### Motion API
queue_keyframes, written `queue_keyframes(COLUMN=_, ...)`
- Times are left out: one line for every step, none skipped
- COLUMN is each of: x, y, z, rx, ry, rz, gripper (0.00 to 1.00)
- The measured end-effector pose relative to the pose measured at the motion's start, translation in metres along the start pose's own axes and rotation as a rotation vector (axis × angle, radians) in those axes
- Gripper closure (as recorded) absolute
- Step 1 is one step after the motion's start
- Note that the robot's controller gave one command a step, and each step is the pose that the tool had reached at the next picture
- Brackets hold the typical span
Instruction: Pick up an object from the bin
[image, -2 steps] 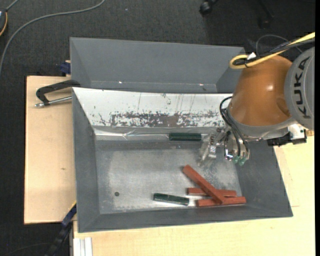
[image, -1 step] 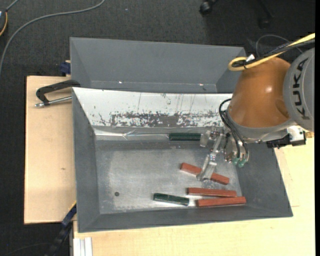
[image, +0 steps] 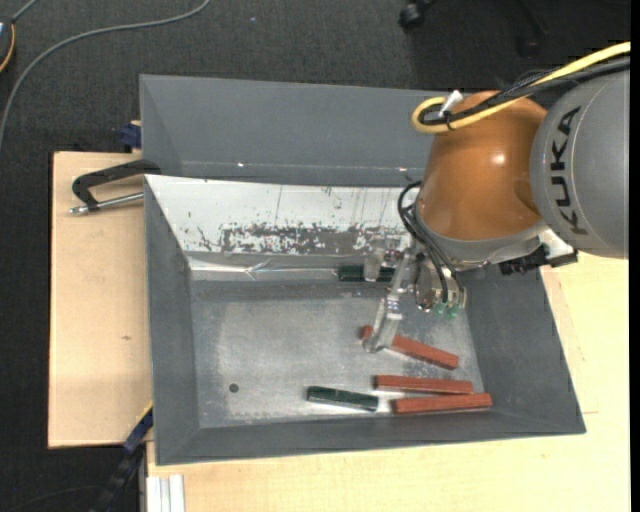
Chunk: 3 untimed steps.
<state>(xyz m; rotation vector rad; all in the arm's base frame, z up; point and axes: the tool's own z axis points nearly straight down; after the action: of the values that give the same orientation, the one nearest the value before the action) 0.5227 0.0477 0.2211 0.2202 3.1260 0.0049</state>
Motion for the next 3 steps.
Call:
queue_keyframes(x=0.017, y=-0.056, z=0.154, rx=0.003, ry=0.010, rz=-0.091, gripper=0.00)
queue_keyframes(x=-0.066, y=-0.119, z=0.149, rx=0.005, ry=-0.002, rz=-0.276, gripper=0.00)
queue_keyframes(x=-0.052, y=-0.160, z=0.149, rx=0.002, ry=0.004, rz=-0.197, gripper=0.00)
